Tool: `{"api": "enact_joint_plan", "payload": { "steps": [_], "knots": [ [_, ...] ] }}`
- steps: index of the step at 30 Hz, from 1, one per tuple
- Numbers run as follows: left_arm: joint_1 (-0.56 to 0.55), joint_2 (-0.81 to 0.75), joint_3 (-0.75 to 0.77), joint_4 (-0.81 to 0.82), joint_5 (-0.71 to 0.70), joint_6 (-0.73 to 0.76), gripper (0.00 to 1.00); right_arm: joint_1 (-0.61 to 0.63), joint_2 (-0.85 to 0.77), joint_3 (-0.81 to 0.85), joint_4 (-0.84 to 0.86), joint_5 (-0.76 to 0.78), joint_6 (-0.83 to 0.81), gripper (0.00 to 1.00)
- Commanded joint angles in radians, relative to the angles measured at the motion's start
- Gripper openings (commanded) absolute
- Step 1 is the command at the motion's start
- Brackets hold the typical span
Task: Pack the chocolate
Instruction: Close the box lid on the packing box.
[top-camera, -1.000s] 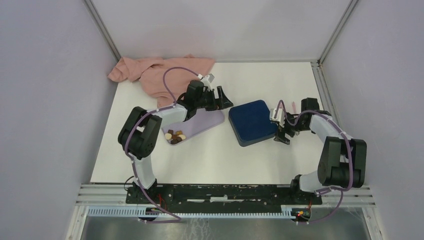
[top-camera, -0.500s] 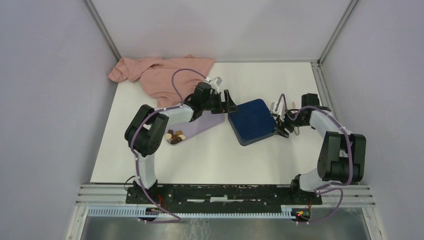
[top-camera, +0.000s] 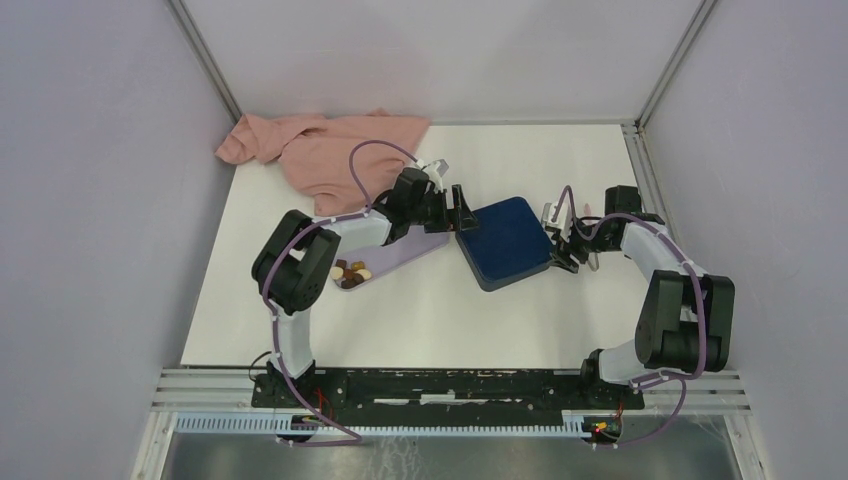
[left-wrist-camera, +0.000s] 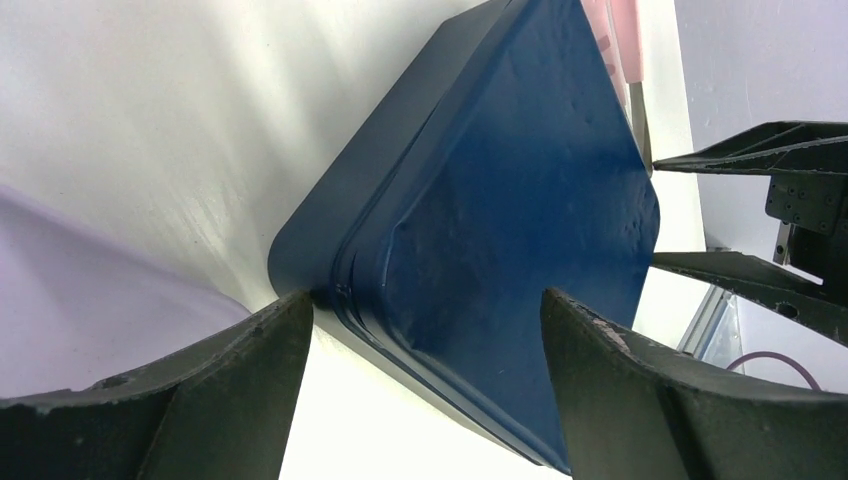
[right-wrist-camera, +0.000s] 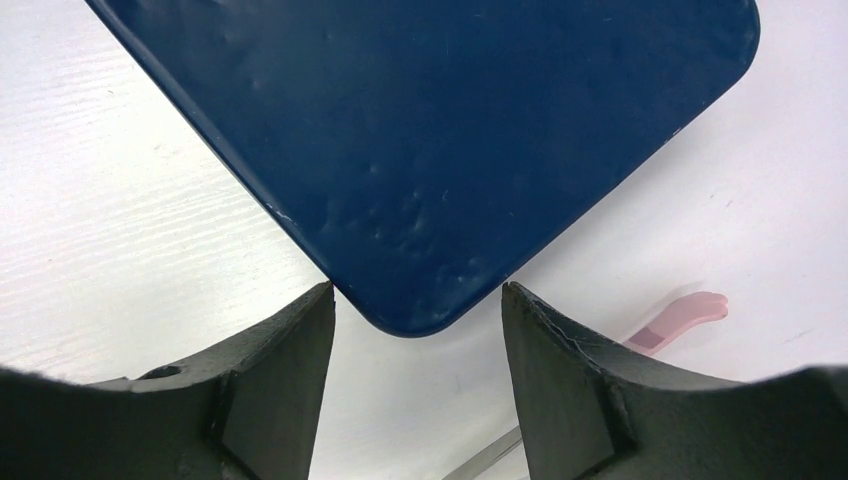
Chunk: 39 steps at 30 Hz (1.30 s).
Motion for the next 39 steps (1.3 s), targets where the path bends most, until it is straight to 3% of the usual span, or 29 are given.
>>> {"api": "enact_joint_plan", "payload": {
  "steps": [1,22,39],
  "knots": [
    [-0.007,-0.008,0.044,-0.02,-0.017,-0.028,0.88,0.003,-0.032,0.022,0.005,-0.057,-0.018,0.67],
    [-0.026,-0.015,0.049,-0.036,-0.011,-0.031,0.86,0.034,0.023,0.033,0.046,0.042,0.012,0.74],
    [-0.031,-0.001,0.061,-0.047,-0.01,-0.023,0.88,0.093,0.06,0.015,0.155,0.096,0.095,0.75]
  ]
}}
